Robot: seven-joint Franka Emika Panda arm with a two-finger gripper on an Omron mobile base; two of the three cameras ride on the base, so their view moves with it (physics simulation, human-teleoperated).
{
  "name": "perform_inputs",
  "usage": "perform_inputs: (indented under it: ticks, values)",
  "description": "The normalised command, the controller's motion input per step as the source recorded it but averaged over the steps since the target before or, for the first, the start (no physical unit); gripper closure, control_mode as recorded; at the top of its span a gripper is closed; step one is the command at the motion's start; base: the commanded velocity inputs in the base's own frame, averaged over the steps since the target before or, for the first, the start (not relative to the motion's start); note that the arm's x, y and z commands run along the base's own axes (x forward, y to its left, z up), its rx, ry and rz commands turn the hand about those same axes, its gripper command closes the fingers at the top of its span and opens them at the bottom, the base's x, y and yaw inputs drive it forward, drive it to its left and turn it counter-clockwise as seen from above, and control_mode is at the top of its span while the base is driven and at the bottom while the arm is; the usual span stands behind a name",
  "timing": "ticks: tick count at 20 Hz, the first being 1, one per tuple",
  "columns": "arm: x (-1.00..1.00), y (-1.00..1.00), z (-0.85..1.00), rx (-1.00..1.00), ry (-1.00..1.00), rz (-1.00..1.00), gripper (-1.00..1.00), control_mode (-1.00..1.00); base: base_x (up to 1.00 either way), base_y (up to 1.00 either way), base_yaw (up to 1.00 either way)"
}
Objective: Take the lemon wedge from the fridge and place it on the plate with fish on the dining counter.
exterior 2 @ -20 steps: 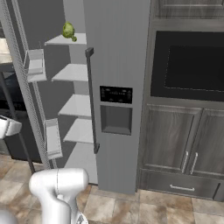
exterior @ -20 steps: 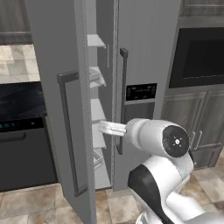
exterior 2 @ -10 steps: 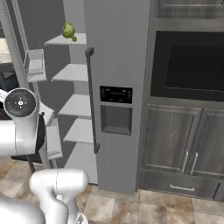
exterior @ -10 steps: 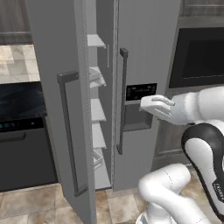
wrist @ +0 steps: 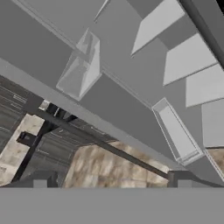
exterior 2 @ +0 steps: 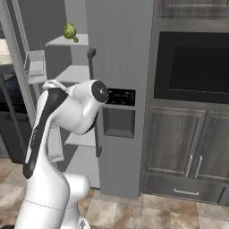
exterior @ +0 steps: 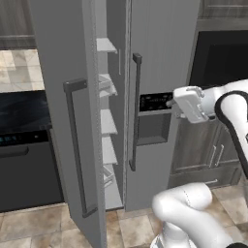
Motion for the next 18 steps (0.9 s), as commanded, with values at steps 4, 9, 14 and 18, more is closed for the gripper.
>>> perform_inputs:
  ticks: [4,9,14,18]
  values:
    - [1.00,0.01,0.00,0.03,0.12,0.00,-1.00,-1.00,0.00,0.00,0.00]
    - [1.00,0.39,0.00,0.00,0.11,0.00,-1.00,-1.00,0.00,0.00,0.00]
    - [1.00,0.69,0.00,0.00,0.07,0.00,-1.00,-1.00,0.00,0.00,0.00]
    - [1.00,0.49,0.00,0.03,0.10,0.00,-1.00,-1.00,0.00,0.00,0.00]
